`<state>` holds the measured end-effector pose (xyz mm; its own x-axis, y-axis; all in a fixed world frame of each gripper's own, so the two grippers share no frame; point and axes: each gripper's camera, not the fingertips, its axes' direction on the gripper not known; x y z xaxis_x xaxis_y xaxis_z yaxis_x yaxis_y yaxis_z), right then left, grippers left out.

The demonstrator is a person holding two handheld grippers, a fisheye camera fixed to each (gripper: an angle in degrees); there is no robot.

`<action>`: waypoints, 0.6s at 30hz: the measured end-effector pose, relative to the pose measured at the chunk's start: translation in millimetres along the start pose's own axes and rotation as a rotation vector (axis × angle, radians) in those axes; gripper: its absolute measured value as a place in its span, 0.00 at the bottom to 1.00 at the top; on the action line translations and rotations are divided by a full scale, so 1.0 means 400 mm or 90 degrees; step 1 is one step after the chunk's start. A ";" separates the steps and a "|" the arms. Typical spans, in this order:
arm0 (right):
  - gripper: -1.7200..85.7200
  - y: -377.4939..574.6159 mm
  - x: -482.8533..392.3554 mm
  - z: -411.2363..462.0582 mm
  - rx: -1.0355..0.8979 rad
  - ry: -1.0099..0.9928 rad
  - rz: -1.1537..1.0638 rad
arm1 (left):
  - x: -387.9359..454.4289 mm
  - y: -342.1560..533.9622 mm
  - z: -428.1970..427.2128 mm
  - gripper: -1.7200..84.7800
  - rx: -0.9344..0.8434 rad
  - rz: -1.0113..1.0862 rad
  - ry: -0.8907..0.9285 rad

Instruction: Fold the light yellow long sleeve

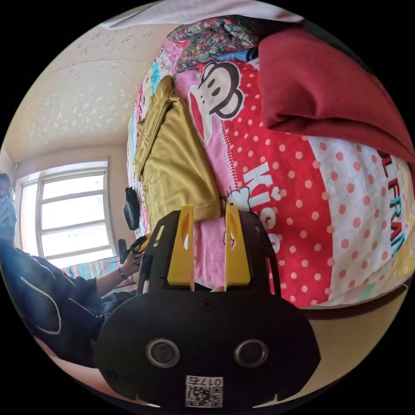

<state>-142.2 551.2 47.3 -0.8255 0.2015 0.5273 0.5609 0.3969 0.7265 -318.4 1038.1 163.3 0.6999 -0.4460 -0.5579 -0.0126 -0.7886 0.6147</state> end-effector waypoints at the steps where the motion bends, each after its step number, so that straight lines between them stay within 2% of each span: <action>1: 0.14 0.016 0.000 -0.024 -0.010 0.016 -0.007 | 0.022 -0.001 0.009 0.15 -0.010 0.011 -0.005; 6: 0.15 0.049 0.025 -0.097 0.010 -0.063 0.004 | 0.126 -0.004 0.045 0.19 -0.037 0.066 -0.015; 10: 0.15 0.050 0.038 -0.115 0.056 -0.169 0.031 | 0.220 0.030 0.080 0.24 -0.010 0.083 -0.014; 12: 0.14 0.050 0.024 -0.108 0.048 -0.172 0.037 | 0.260 0.046 0.094 0.22 0.003 0.083 -0.048; 15: 0.11 0.063 0.001 -0.125 0.051 -0.136 0.071 | 0.290 0.057 0.100 0.16 0.030 -0.005 -0.111; 18: 0.08 0.089 -0.003 -0.159 0.069 -0.169 0.125 | 0.309 0.055 0.100 0.11 0.024 -0.080 -0.087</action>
<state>-117.1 508.4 100.6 -0.6983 0.5038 0.5086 0.7121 0.4170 0.5647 -260.7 948.7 85.4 0.5944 -0.3940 -0.7011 0.0404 -0.8561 0.5153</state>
